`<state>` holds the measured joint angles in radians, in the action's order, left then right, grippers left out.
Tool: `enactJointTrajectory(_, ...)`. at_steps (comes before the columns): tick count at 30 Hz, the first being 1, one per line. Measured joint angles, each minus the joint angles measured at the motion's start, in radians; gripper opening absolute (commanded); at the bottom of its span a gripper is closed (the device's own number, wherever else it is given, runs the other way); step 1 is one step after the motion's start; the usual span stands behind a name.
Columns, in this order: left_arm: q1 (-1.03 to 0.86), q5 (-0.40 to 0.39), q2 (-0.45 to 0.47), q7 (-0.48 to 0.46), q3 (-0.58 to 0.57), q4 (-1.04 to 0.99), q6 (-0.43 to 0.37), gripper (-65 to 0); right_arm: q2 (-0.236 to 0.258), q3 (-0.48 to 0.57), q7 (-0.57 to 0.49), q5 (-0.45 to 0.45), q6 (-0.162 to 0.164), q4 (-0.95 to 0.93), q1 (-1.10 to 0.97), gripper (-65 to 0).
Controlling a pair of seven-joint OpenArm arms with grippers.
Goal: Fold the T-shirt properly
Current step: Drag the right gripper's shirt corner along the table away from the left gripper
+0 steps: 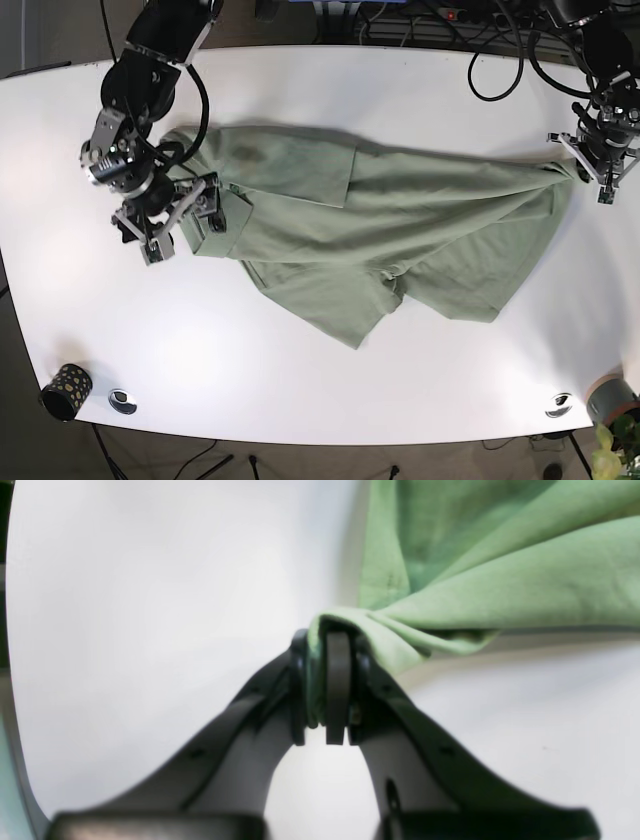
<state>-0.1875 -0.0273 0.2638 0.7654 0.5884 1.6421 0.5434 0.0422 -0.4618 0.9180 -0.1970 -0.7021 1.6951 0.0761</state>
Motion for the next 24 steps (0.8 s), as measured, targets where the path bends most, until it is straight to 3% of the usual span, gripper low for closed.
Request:
enactJointTrajectory(4, 0.002, 0.0, -0.002, 0.0, -0.001, 0.0, 0.0, -65.0, 0.045, 0.023, 0.001, 0.021, 0.018, -0.186, 0.138, -11.1)
enactJointTrajectory(10, 0.002, 0.0, -0.002, 0.0, -0.002, 0.0, 0.0, -65.0, 0.097, 0.084, -0.023, 0.009, 0.01, -0.497, 0.33, -11.1)
enactJointTrajectory(18, 0.005, 0.0, -0.003, 0.0, -0.002, 0.0, 0.0, -65.0, 0.126, 0.179, -0.185, 0.009, 0.013, -0.848, 0.465, -11.1)
enactJointTrajectory(24, 0.005, 0.0, -0.003, 0.0, -0.002, 0.0, 0.0, -65.0, 0.127, 0.259, -0.268, 0.005, 0.01, -0.946, 0.477, -11.1)
